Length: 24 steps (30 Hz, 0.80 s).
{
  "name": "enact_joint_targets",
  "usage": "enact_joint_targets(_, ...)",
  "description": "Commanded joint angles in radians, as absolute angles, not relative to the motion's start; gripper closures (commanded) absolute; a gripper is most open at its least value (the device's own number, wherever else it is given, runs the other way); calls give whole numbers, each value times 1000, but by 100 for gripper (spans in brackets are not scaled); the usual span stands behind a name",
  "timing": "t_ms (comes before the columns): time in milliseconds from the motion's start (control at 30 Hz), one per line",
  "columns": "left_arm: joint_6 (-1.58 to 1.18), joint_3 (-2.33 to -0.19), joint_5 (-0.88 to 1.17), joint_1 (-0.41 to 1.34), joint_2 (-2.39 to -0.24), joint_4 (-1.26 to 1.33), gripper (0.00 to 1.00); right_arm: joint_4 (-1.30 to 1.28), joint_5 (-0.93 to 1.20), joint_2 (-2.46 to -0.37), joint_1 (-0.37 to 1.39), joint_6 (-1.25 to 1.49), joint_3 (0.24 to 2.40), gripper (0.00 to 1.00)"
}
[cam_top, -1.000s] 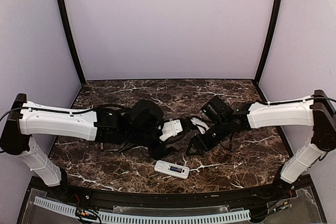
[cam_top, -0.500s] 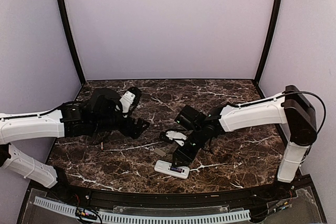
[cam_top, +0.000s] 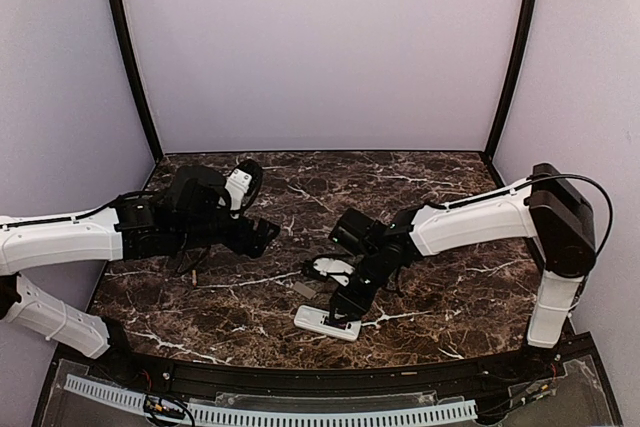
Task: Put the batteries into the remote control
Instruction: Press the battery in the battery compartment.
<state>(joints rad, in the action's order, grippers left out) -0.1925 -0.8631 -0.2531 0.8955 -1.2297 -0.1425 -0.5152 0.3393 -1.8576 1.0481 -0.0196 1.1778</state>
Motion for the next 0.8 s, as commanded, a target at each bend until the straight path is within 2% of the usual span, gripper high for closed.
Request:
enact_joint_targets(0,-200,-859,-272,893,-1233,-129,8,-498,314,-1893,1062,-26,1189,53)
enact_joint_targets(500,-202,-859,-300,892,-1245,-125,9,-507,271,-1904,1073,-18,1204,71)
enact_joint_targets(767,-203,-859,-309,893,-1250,-125,9,-510,246,-1884,1080,-8,1209,75)
